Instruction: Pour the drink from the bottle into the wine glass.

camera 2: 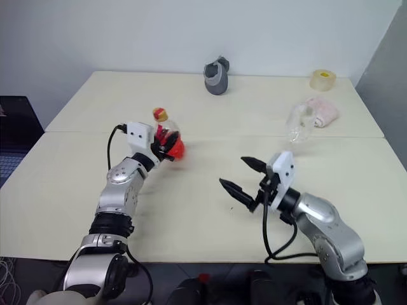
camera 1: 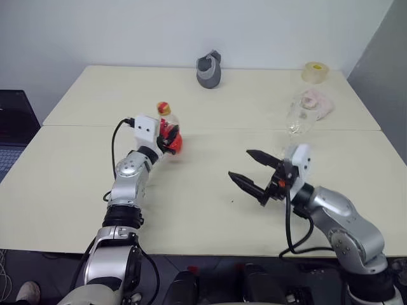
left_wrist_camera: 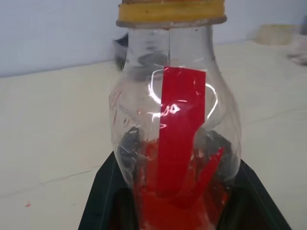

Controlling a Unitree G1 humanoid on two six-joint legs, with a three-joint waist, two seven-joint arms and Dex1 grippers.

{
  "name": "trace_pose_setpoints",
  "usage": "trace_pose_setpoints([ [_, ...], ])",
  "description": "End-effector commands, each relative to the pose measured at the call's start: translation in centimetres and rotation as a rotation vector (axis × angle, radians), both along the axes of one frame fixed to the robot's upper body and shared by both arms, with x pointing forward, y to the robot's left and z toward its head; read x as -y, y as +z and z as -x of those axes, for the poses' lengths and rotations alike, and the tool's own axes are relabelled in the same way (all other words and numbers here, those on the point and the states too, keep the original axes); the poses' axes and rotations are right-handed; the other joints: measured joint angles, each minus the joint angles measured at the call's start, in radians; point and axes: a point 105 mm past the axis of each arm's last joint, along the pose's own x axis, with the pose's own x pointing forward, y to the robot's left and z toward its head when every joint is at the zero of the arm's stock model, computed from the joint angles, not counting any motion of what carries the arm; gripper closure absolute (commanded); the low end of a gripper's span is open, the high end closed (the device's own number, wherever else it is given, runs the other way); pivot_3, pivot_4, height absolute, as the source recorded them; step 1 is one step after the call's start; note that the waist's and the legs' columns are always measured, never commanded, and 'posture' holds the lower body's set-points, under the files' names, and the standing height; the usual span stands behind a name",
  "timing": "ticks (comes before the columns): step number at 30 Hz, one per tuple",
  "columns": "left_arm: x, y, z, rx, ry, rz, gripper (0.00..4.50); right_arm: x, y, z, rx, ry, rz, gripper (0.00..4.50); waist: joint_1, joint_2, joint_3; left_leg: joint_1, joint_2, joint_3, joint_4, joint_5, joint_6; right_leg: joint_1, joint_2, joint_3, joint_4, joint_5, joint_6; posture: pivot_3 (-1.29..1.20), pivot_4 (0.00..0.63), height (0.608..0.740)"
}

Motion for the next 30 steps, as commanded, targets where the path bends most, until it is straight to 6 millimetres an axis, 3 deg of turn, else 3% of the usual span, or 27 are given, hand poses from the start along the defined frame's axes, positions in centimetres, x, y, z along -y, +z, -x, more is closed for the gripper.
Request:
trace_pose_setpoints([
  [1, 2.1, 2.6, 1.3, 0.072, -0.133, -0.045, 3.19, -0.5, 1.9, -1.3, 0.016, -0.025, -0.018, 0.0, 0.0, 0.0, 0.0, 0.0, 0.0, 0.0, 0.0, 0.0, -0.001, 0.0, 0.0, 0.0, 0.0, 0.0, 0.0, 0.0, 0.15, 0.74],
  [4, 4.9, 2.5, 3.3, 0.069, -0.308, -0.106, 3.19, -1.9, 4.8, -2.8, 0.041, -0.008, -0.058, 0.0, -0.008, 0.001, 0.0, 0.0, 0.0, 0.0, 0.0, 0.0, -0.001, -0.001, 0.0, 0.001, 0.001, 0.0, 0.0, 0.0, 0.15, 0.74],
  [8, 7.6, 2.4, 5.2, 0.061, -0.46, -0.118, 3.19, -3.2, 6.9, -4.0, 0.06, 0.017, -0.077, 0.0, -0.007, 0.001, 0.001, -0.001, 0.0, -0.002, 0.0, 0.0, -0.001, -0.001, 0.0, 0.0, 0.0, 0.0, 0.0, 0.0, 0.15, 0.74],
  [15, 10.2, 2.8, 6.1, 0.064, -0.59, -0.12, 3.19, -5.1, 8.0, -4.4, 0.084, 0.082, -0.054, 0.0, -0.003, 0.001, 0.001, -0.002, -0.001, -0.001, 0.0, 0.0, 0.0, -0.002, -0.002, 0.0, 0.0, 0.0, 0.0, 0.0, 0.15, 0.74],
  [23, 10.7, 3.1, 5.4, 0.056, -0.592, -0.087, 3.19, -5.0, 7.0, -5.2, 0.094, 0.064, -0.019, 0.0, -0.007, 0.001, 0.001, -0.002, -0.001, -0.001, 0.0, 0.0, 0.0, -0.002, -0.001, 0.0, 0.0, 0.0, 0.0, 0.0, 0.15, 0.74],
  [26, 10.5, 3.0, 5.2, 0.052, -0.588, -0.083, 3.19, -4.9, 7.0, -5.3, 0.091, 0.064, -0.025, 0.61, -0.009, 0.001, 0.001, -0.002, -0.001, -0.001, 0.0, 0.0, 0.0, -0.002, -0.001, 0.0, 0.0, 0.0, 0.0, 0.0, 0.15, 0.74],
  [30, 10.5, 2.7, 5.6, 0.046, -0.591, -0.083, 3.19, -4.5, 7.3, -5.6, 0.088, 0.052, -0.052, 1.95, -0.009, 0.001, 0.001, -0.002, -0.001, -0.001, 0.0, 0.0, 0.0, -0.002, -0.001, 0.0, 0.0, 0.0, 0.0, 0.0, 0.15, 0.74],
])
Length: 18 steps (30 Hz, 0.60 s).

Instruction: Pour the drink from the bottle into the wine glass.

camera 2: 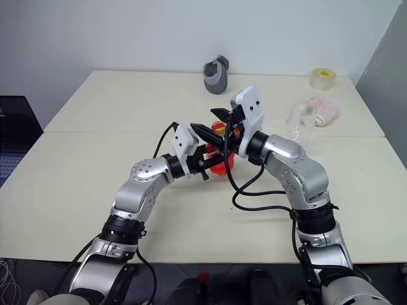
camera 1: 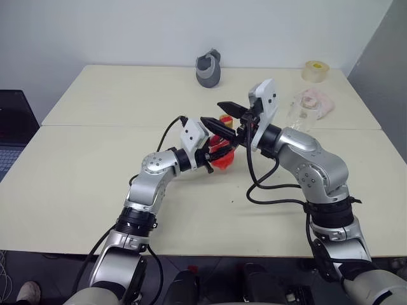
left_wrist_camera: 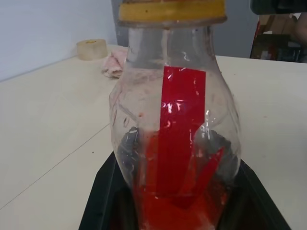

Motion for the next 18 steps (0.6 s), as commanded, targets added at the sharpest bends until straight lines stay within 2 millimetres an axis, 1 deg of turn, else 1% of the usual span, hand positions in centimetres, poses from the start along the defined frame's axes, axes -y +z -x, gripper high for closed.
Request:
trace_pose_setpoints([
  [1, 0.3, 1.7, 0.5, 0.056, -0.02, 0.036, 3.19, 0.2, 1.5, 0.3, 0.046, 0.012, -0.045, 2.29, 0.0, 0.0, 0.0, 0.0, 0.0, 0.0, 0.0, 0.0, 0.0, 0.0, 0.0, 0.0, 0.0, 0.0, 0.0, 0.0, 0.15, 0.74],
  [3, 0.5, 1.6, 0.8, 0.051, -0.025, 0.039, 3.19, 0.2, 1.5, 0.3, 0.042, 0.011, -0.05, 3.09, 0.0, 0.0, 0.0, 0.0, 0.0, 0.0, 0.0, 0.0, 0.0, 0.0, 0.0, 0.0, 0.0, 0.0, 0.0, 0.0, 0.15, 0.74],
  [5, 0.7, 1.5, 1.1, 0.048, -0.027, 0.04, 3.19, 0.2, 1.4, 0.3, 0.041, 0.015, -0.049, 3.59, 0.0, 0.0, 0.0, 0.0, 0.0, 0.0, 0.0, 0.0, 0.0, 0.0, 0.0, 0.0, 0.0, 0.0, 0.0, 0.0, 0.15, 0.74],
  [8, 0.7, 1.5, 1.4, 0.044, -0.028, 0.045, 3.19, 0.1, 1.2, 0.3, 0.046, 0.02, -0.034, 4.49, 0.0, 0.0, 0.0, 0.0, 0.0, 0.0, 0.0, 0.0, 0.0, 0.0, 0.0, 0.0, 0.0, 0.0, 0.0, 0.0, 0.15, 0.74],
  [12, 0.6, 1.6, 1.8, 0.041, -0.033, 0.043, 3.19, 0.0, 1.1, 0.3, 0.053, 0.031, -0.023, 4.49, 0.0, 0.0, 0.0, 0.0, 0.0, 0.0, 0.0, 0.0, 0.0, 0.0, 0.0, 0.0, 0.0, 0.0, 0.0, 0.0, 0.15, 0.74],
  [16, 0.3, 1.6, 2.0, 0.04, -0.032, 0.036, 3.19, -0.1, 1.4, 0.3, 0.066, 0.053, -0.022, 4.49, 0.0, 0.0, 0.0, 0.0, 0.0, 0.0, 0.0, 0.0, 0.0, 0.0, 0.0, 0.0, 0.0, 0.0, 0.0, 0.0, 0.15, 0.74],
  [18, 0.3, 1.7, 2.0, 0.041, -0.024, 0.039, 3.19, -0.2, 1.7, 0.6, 0.059, 0.088, -0.036, 4.14, 0.0, 0.0, 0.0, 0.0, 0.0, 0.0, 0.0, 0.0, 0.0, 0.0, 0.0, 0.0, 0.0, 0.0, 0.0, 0.0, 0.15, 0.74],
])
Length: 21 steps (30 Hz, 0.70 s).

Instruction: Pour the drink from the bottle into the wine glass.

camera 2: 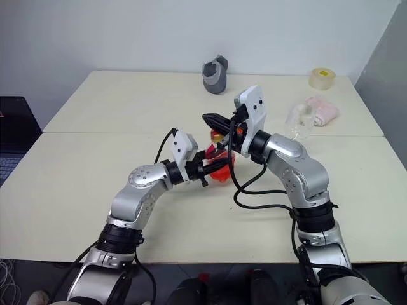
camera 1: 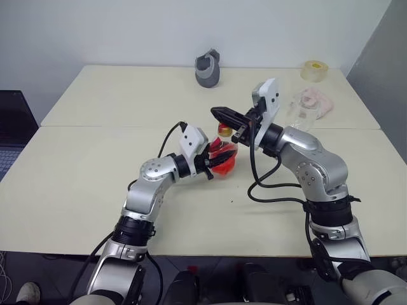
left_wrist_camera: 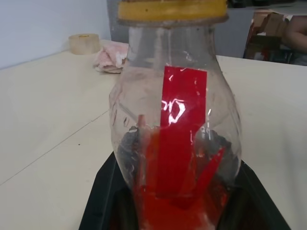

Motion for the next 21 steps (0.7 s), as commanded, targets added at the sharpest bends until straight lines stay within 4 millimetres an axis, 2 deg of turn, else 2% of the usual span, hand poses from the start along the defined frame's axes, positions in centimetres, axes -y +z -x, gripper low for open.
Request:
trace_pose_setpoints([
  [1, 0.3, 2.2, 0.5, 0.08, -0.016, 0.034, 3.19, -0.3, 1.7, 0.7, 0.049, 0.06, -0.028, 3.94, 0.0, 0.0, 0.0, 0.0, 0.0, 0.0, 0.0, 0.0, 0.0, 0.0, 0.0, 0.0, 0.0, 0.0, 0.0, 0.0, 0.15, 0.74],
  [12, 0.3, 2.3, 0.5, 0.08, -0.012, 0.042, 3.19, 0.4, 0.6, 0.2, 0.026, 0.022, 0.028, 0.23, 0.0, 0.0, 0.0, 0.0, 0.0, 0.0, 0.0, 0.0, 0.0, 0.0, 0.0, 0.0, 0.0, 0.0, 0.0, 0.0, 0.15, 0.74],
  [21, 0.4, 2.5, 0.3, 0.084, -0.02, 0.042, 3.19, 0.7, 0.1, 0.0, 0.013, 0.011, 0.031, 0.23, 0.001, 0.0, 0.0, 0.0, 0.0, 0.0, 0.0, 0.0, 0.0, 0.0, 0.0, 0.0, 0.0, 0.0, 0.0, 0.0, 0.15, 0.74],
])
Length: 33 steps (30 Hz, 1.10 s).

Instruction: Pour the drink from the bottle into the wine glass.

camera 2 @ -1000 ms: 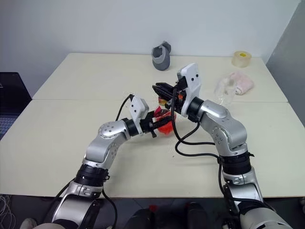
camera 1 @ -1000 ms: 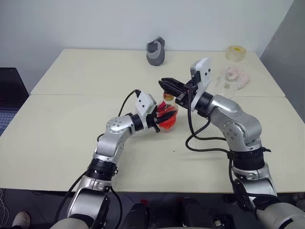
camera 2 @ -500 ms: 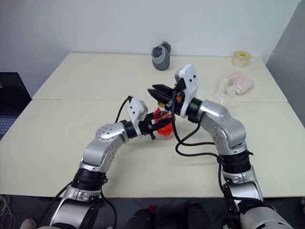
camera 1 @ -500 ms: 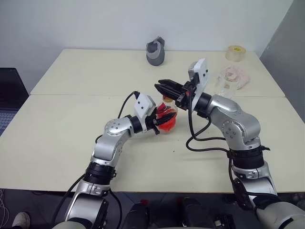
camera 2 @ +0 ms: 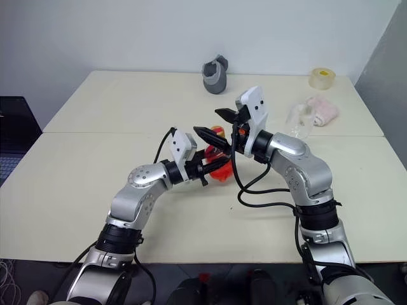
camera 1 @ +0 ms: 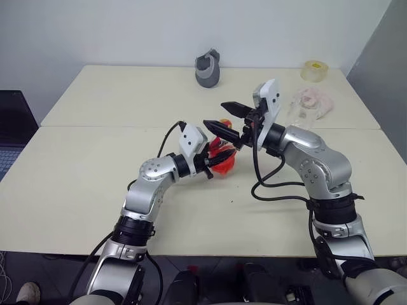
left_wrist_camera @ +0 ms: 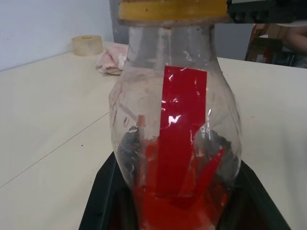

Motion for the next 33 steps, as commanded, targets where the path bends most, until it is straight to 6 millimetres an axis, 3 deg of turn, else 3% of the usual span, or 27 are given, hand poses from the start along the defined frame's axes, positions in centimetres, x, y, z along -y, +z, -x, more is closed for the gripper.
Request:
trace_pose_setpoints([
  [1, 0.5, 2.3, 0.3, 0.083, -0.027, 0.03, 3.19, 0.1, 0.6, 0.1, 0.03, 0.001, -0.009, 0.23, 0.0, 0.0, 0.0, 0.0, 0.0, 0.0, 0.0, 0.0, 0.0, 0.0, 0.0, 0.0, 0.0, 0.0, 0.0, 0.0, 0.15, 0.74],
  [2, 0.5, 2.3, 0.3, 0.083, -0.028, 0.029, 3.19, 0.1, 0.5, 0.1, 0.03, 0.002, -0.008, 0.23, 0.0, 0.0, 0.0, 0.0, 0.0, 0.0, 0.0, 0.0, 0.0, 0.0, 0.0, 0.0, 0.0, 0.0, 0.0, 0.0, 0.15, 0.74],
  [5, 0.6, 2.4, 0.3, 0.083, -0.028, 0.033, 3.19, 0.2, 0.5, 0.2, 0.028, 0.006, -0.016, 0.8, 0.0, 0.0, 0.0, 0.0, 0.0, 0.0, 0.0, 0.0, 0.0, 0.0, 0.0, 0.0, 0.0, 0.0, 0.0, 0.0, 0.15, 0.74],
  [12, 0.8, 2.2, 0.7, 0.072, -0.037, 0.037, 3.19, 0.4, 0.0, 0.3, 0.023, 0.012, -0.014, 3.17, 0.0, 0.0, 0.0, 0.0, 0.0, 0.0, 0.0, 0.0, 0.0, 0.0, 0.0, 0.0, 0.0, 0.0, 0.0, 0.0, 0.15, 0.74],
  [18, 0.8, 2.4, 0.6, 0.068, -0.036, 0.042, 3.19, 0.2, -0.2, 0.6, 0.022, 0.025, -0.006, 3.23, 0.0, 0.0, 0.0, 0.0, 0.0, 0.0, 0.0, 0.0, 0.0, 0.0, 0.0, 0.0, 0.0, 0.0, 0.0, 0.0, 0.15, 0.74],
  [22, 0.8, 2.6, 1.7, 0.062, -0.085, 0.042, 3.19, -0.6, 0.8, 1.3, 0.052, 0.136, -0.011, 3.23, 0.0, 0.0, 0.0, 0.0, 0.0, 0.0, 0.0, 0.0, 0.0, 0.0, 0.0, 0.0, 0.0, 0.0, 0.0, 0.0, 0.15, 0.74],
  [33, -2.7, 1.6, 7.6, 0.037, -0.211, -0.055, 3.19, -2.2, 3.1, 3.5, 0.09, 0.612, 0.045, 3.23, -0.016, 0.002, 0.002, 0.0, 0.001, -0.001, -0.001, -0.002, 0.004, 0.0, 0.0, 0.0, 0.0, 0.0, 0.0, 0.0, 0.15, 0.74],
])
